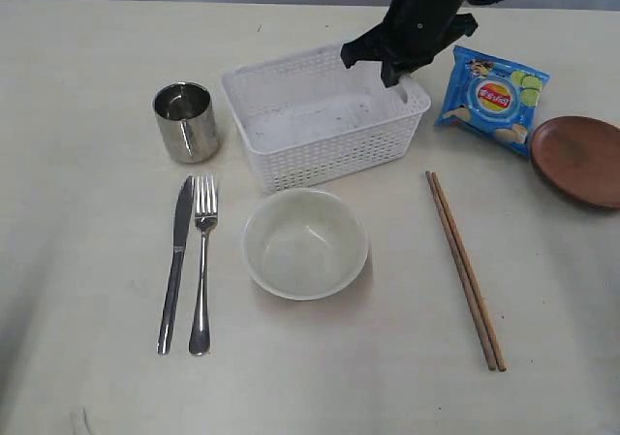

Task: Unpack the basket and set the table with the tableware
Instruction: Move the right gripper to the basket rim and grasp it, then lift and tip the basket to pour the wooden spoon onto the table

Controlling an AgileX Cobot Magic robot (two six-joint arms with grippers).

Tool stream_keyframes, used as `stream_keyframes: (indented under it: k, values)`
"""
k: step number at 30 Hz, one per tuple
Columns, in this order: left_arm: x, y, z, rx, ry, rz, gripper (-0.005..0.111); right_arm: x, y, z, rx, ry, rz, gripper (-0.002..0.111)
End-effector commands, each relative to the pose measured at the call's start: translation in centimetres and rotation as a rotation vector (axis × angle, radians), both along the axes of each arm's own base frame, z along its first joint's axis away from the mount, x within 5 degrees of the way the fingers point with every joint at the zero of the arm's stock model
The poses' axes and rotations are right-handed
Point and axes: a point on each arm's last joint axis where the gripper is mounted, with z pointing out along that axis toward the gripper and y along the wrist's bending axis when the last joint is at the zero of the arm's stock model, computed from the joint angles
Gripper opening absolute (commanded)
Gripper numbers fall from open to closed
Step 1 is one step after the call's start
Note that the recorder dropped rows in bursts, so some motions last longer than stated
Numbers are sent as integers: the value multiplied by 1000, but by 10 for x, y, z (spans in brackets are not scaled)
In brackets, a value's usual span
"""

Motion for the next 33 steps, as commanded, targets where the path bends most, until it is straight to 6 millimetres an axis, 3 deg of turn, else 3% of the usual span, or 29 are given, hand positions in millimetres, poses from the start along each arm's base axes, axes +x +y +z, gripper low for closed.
stream_keyframes:
  k: [1, 10, 15, 21, 28, 33]
  values:
    - [0, 0, -1, -9, 0, 2, 0, 7, -9, 41, -27, -187, -26, -1]
    - [0, 0, -1, -9, 0, 2, 0, -7, -28, 130, -220, -614, -125, -1]
    - [0, 0, -1, -9, 0, 2, 0, -32, -29, 154, -376, -878, -122, -1]
    - [0, 0, -1, -9, 0, 2, 0, -53, -12, 147, -570, -1088, -23, -1]
    - [0, 0, -1, -9, 0, 2, 0, -56, 8, 117, -696, -1026, 83, -1]
    - [0, 0, -1, -9, 0, 2, 0, -62, 16, 115, -844, -1004, 162, -1]
